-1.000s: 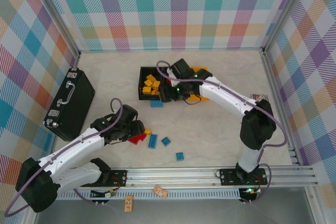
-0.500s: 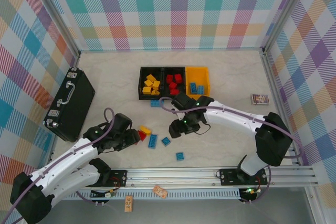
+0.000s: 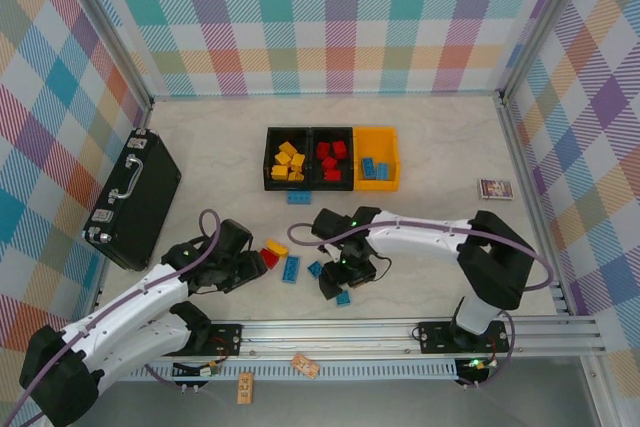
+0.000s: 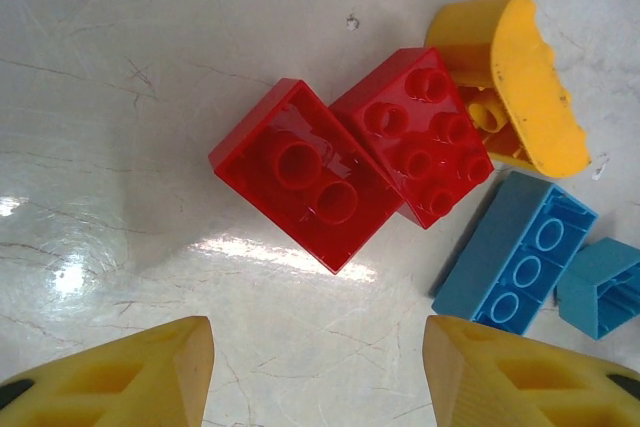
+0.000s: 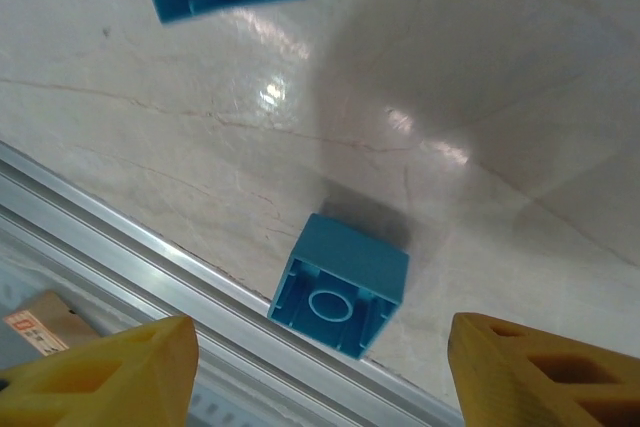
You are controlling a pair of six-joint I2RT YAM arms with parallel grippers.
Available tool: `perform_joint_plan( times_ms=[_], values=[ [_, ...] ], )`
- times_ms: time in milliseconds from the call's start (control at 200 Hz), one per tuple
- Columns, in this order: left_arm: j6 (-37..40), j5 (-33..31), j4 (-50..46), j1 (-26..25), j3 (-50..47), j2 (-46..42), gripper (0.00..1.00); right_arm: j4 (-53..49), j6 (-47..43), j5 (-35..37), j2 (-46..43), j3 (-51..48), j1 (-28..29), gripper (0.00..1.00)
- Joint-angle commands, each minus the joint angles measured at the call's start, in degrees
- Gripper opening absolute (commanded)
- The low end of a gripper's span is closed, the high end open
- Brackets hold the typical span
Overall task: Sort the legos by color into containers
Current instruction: Pick up the lego from the bottom-center of the table.
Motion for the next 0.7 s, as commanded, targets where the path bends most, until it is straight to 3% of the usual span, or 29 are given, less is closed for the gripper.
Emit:
perform_joint_plan(
  times_ms=[0, 220, 435, 695],
  values=[
    [-0.3, 0.7, 0.1, -0.4, -0.6, 0.7, 0.57, -1.2, 0.9, -2.1, 2.2, -0.2, 1.1, 0.66],
    [-0.3, 0.5, 0.5, -0.5, -1.0, 1.1, 0.57, 0.1, 2.0, -3.1, 4.6, -1.1, 1.3, 0.58],
    [-0.6, 0.7, 1.7, -0.6, -0.7, 1.9, 0.57, -1.5, 2.5, 1.8, 5.0, 0.2, 1.1, 0.40],
    [-0.8, 0.5, 4.6, -1.5, 0.1, 3.2, 0.57, -2.2, 2.8, 6.9, 1.5, 1.3, -1.9, 0.37]
  ],
)
